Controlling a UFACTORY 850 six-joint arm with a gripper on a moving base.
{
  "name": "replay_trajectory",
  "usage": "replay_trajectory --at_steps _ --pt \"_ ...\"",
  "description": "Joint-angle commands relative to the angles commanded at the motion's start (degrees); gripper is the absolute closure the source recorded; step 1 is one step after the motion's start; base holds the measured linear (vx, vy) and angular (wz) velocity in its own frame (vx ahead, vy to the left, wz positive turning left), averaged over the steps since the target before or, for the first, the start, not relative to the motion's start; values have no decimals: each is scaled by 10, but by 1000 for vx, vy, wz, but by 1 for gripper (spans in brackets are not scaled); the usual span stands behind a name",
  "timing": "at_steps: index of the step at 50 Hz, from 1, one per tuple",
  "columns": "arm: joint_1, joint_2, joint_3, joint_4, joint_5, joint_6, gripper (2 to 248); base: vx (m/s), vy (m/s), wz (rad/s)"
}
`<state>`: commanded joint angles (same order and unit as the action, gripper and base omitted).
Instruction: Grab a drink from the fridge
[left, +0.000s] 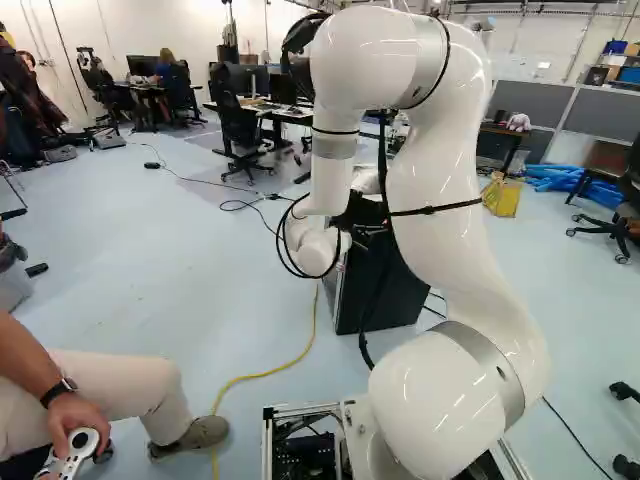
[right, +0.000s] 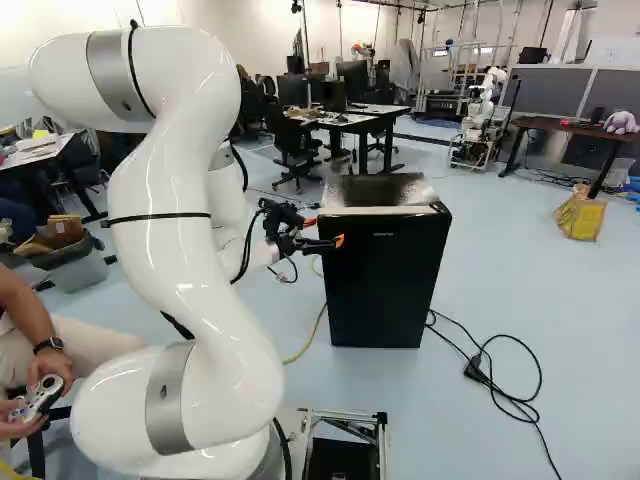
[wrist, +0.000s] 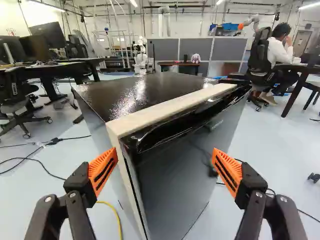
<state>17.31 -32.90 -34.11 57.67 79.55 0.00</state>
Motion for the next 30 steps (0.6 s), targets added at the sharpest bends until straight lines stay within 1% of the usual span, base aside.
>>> replay_trajectory --at_steps 30 --pt "-1 -4 -7 15 0 0 3 0 0 0"
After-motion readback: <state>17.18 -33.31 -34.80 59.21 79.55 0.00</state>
